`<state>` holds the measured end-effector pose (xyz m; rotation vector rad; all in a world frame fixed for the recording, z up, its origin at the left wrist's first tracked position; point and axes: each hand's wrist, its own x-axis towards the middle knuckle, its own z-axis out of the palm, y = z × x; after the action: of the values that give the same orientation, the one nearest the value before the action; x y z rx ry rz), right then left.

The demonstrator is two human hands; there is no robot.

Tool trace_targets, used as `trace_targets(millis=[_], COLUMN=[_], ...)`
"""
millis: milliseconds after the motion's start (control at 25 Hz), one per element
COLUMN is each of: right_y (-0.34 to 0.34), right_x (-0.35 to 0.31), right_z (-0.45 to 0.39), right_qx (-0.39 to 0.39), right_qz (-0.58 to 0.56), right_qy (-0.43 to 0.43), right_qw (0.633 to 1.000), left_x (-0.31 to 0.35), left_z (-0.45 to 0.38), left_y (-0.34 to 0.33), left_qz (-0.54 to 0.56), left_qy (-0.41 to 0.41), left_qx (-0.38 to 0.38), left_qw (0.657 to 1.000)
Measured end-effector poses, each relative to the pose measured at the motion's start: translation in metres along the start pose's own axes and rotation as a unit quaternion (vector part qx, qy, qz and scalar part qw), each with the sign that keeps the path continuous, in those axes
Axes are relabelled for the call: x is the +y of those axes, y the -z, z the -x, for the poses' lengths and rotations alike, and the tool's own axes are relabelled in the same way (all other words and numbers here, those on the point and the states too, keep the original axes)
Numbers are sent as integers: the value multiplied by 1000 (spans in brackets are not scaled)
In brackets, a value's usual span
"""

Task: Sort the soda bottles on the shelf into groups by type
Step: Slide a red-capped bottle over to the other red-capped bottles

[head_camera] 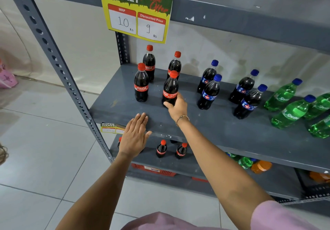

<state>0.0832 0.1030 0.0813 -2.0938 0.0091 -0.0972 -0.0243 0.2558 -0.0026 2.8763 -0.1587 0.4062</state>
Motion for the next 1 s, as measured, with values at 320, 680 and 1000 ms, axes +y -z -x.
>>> trace_targets(millis=[320, 680, 1000], right_y=[-4, -4, 4], right_x=[7, 5, 4], right_z=[-7, -15, -8], right_qx=[20, 15, -1], right_qz=[4, 0, -9], right_qy=[10, -8, -2], right_qw=[1000, 1000, 1000], left_x=[-1, 0, 1], left_z=[1, 0, 4], left_y=[-3, -4, -3], left_qz=[3, 6, 11], left_qy=[5, -2, -6], left_qx=[-5, -3, 22], left_qw=[1000, 1000, 1000])
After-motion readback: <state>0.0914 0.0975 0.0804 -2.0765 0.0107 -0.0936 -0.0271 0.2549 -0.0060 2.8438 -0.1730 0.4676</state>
